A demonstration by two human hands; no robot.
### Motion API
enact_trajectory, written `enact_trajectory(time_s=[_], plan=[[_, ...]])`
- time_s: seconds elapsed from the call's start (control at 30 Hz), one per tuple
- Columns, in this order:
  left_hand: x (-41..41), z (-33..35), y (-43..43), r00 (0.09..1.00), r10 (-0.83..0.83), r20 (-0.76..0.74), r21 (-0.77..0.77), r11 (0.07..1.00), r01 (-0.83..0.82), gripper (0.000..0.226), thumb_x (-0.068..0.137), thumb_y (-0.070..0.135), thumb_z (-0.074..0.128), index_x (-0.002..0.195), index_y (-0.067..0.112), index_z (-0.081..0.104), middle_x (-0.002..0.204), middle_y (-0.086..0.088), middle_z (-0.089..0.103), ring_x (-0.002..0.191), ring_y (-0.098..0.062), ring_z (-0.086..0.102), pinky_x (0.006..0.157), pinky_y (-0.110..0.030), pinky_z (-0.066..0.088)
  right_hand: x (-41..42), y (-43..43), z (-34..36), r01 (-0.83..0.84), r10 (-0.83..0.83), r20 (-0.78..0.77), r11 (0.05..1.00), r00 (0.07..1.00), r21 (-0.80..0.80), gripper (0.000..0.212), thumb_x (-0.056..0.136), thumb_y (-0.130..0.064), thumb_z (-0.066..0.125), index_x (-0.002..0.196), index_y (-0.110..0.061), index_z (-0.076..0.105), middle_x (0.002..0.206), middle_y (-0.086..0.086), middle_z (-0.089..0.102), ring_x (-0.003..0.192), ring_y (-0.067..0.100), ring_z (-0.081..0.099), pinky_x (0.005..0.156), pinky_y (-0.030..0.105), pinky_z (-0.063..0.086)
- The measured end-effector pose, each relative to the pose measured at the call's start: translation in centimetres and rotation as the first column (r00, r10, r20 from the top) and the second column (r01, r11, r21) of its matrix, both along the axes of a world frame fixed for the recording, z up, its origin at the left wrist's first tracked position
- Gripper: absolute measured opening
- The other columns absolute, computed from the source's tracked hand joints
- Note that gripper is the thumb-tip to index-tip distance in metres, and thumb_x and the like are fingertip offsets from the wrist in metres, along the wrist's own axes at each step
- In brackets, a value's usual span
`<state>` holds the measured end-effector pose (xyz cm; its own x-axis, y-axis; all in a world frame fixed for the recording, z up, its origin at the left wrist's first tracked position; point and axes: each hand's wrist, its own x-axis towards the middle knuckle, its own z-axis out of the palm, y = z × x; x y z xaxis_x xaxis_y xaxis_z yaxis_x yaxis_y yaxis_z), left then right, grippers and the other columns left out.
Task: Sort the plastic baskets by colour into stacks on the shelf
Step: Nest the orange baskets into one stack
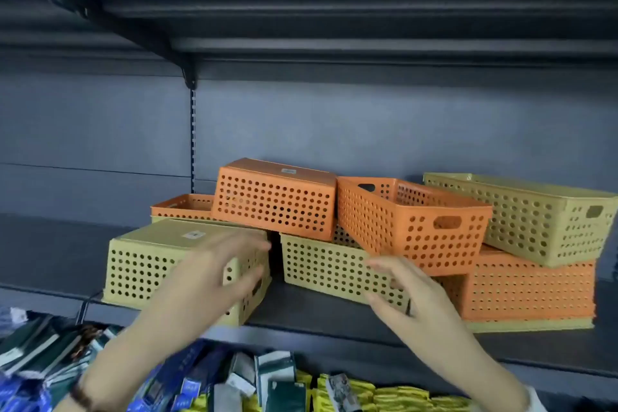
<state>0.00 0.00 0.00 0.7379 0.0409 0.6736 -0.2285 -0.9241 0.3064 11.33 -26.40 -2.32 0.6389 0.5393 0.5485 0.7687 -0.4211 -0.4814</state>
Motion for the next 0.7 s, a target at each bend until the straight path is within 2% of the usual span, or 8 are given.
enact_trajectory(time_s=[0.13, 0.23, 0.3, 0.37, 0.43, 0.53, 0.63, 0.7], plan=[[6.5, 4.5, 3.9, 0.963, 0.137, 0.234, -0.184, 0.978, -0.095, 0.037, 0.083, 0.029, 0.067, 0.119, 0.031, 0.058, 0.125, 0.016, 0.053, 0.112, -0.005, 0.052, 0.1, -0.034, 0.044, 4.1, 5.6, 2.6, -0.061, 0.073, -0.092, 0.99, 0.993, 0.128, 0.051, 0.087, -0.042, 0.061, 0.134, -0.043, 0.041, 0.136, -0.025, 0.045, 0.124, -0.009, 0.042, 0.107, 0.025, 0.036], [11.0, 5.1, 8.0, 0.965, 0.246, 0.095, -0.31, 0.928, -0.206, 0.061, 0.082, 0.038, 0.07, 0.135, 0.019, 0.047, 0.138, -0.004, 0.049, 0.128, -0.02, 0.045, 0.101, -0.036, 0.038, 7.0, 9.9, 3.1, -0.083, 0.129, -0.248, 0.978, 0.96, 0.189, 0.067, 0.086, -0.052, 0.059, 0.144, -0.039, 0.028, 0.141, -0.026, 0.029, 0.133, 0.0, 0.032, 0.112, 0.033, 0.03], [13.1, 5.1, 10.3, 0.972, 0.232, -0.017, -0.395, 0.892, -0.22, 0.08, 0.081, 0.044, 0.07, 0.146, 0.014, 0.032, 0.148, -0.014, 0.04, 0.135, -0.026, 0.039, 0.106, -0.042, 0.034, 9.1, 12.3, 3.2, -0.03, 0.102, -0.291, 0.97, 0.951, 0.24, 0.074, 0.086, -0.054, 0.057, 0.147, -0.037, 0.02, 0.144, -0.023, 0.024, 0.136, 0.005, 0.027, 0.113, 0.037, 0.026], [14.9, 5.0, 12.2, 0.98, 0.175, -0.093, -0.517, 0.833, -0.198, 0.092, 0.081, 0.046, 0.069, 0.151, 0.012, 0.019, 0.152, -0.019, 0.035, 0.131, -0.03, 0.043, 0.108, -0.045, 0.033, 11.0, 14.0, 3.2, 0.049, 0.048, -0.323, 0.957, 0.945, 0.287, 0.081, 0.086, -0.053, 0.058, 0.15, -0.033, 0.012, 0.155, -0.012, 0.023, 0.142, 0.012, 0.024, 0.114, 0.039, 0.022], [16.3, 4.7, 13.9, 0.977, 0.113, -0.178, -0.588, 0.784, -0.198, 0.1, 0.077, 0.055, 0.068, 0.152, 0.015, 0.015, 0.148, -0.02, 0.042, 0.131, -0.033, 0.046, 0.109, -0.047, 0.034, 12.4, 15.4, 3.1, 0.073, 0.045, -0.354, 0.947, 0.934, 0.312, 0.084, 0.088, -0.049, 0.057, 0.151, -0.03, 0.004, 0.153, -0.009, 0.025, 0.141, 0.012, 0.025, 0.113, 0.036, 0.02], [17.7, 4.1, 16.0, 0.973, 0.061, -0.222, -0.591, 0.785, -0.184, 0.106, 0.058, 0.074, 0.067, 0.143, 0.02, 0.033, 0.131, -0.008, 0.06, 0.116, -0.028, 0.058, 0.103, -0.048, 0.041, 13.3, 16.8, 2.5, 0.027, 0.109, -0.341, 0.928, 0.934, 0.371, 0.079, 0.09, -0.043, 0.057, 0.146, -0.036, 0.001, 0.13, -0.018, 0.03, 0.124, 0.0, 0.029, 0.107, 0.028, 0.022], [18.1, 4.2, 17.7, 0.99, 0.074, -0.119, -0.629, 0.766, -0.133, 0.081, 0.074, 0.051, 0.072, 0.142, 0.02, 0.039, 0.122, 0.0, 0.06, 0.11, -0.021, 0.057, 0.092, -0.037, 0.042, 14.3, 17.7, 2.4, -0.036, 0.17, -0.293, 0.911, 0.941, 0.412, 0.073, 0.089, -0.04, 0.06, 0.132, -0.054, 0.002, 0.129, -0.032, 0.035, 0.129, -0.003, 0.037, 0.116, 0.038, 0.024], [17.8, 5.0, 19.3, 0.997, 0.072, 0.02, -0.667, 0.744, -0.041, 0.076, 0.077, 0.039, 0.074, 0.142, 0.021, 0.039, 0.127, 0.001, 0.057, 0.115, -0.02, 0.056, 0.095, -0.036, 0.041, 14.6, 18.0, 3.3, -0.076, 0.227, -0.274, 0.88, 0.935, 0.469, 0.074, 0.089, -0.037, 0.061, 0.14, -0.045, 0.008, 0.133, -0.036, 0.033, 0.118, -0.026, 0.033, 0.113, 0.033, 0.023]])
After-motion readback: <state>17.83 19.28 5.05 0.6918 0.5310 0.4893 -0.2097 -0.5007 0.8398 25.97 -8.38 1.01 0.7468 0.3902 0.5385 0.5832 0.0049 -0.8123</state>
